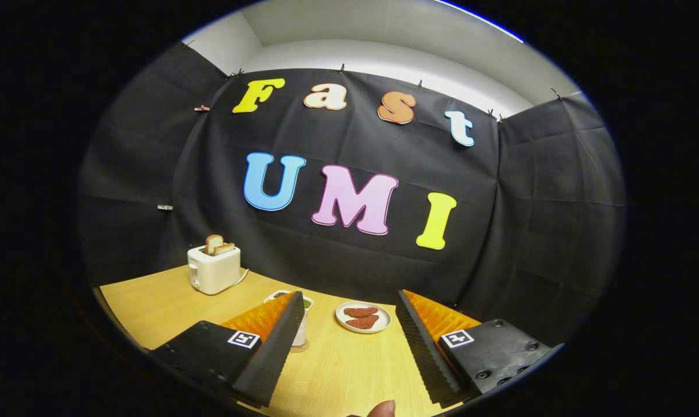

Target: Take the bottle from table, then pour the juice into the cup, finally place the bottle on the coaster

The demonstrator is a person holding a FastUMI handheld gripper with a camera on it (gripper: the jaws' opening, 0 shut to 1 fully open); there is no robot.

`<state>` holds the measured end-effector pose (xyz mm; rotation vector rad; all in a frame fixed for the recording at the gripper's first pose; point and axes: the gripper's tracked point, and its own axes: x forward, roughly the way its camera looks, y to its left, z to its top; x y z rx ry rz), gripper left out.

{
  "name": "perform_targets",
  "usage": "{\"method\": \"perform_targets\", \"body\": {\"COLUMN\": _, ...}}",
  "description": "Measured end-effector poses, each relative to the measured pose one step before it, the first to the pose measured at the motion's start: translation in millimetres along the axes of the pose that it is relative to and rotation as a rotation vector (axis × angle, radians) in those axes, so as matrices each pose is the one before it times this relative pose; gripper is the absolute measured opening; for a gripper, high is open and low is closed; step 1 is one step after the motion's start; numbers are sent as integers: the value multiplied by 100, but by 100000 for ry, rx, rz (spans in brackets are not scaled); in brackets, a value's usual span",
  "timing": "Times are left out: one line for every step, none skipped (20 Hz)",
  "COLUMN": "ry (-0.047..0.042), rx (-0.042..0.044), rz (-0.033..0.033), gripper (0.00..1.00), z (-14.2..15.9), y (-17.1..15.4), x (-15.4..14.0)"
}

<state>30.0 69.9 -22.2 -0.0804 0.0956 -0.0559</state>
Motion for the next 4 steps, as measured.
{"method": "perform_targets", "body": {"ry": -32, "rx": -424, "rz": 292, "gripper": 97, "z": -28, "y": 38, "x": -153}}
{"method": "perform_targets", "body": {"ry": 77, "rx": -229, "rz": 417, "gripper": 97, "z": -13, "y": 6, "x": -203}}
{"method": "perform_targets", "body": {"ry": 189, "rx": 346, "rz": 519, "gripper": 97, "z": -23, "y": 44, "x": -146}}
{"method": "perform_targets", "body": {"ry": 73, "rx": 350, "rz": 435, "gripper": 97, "z": 34, "y": 37, "x": -140}}
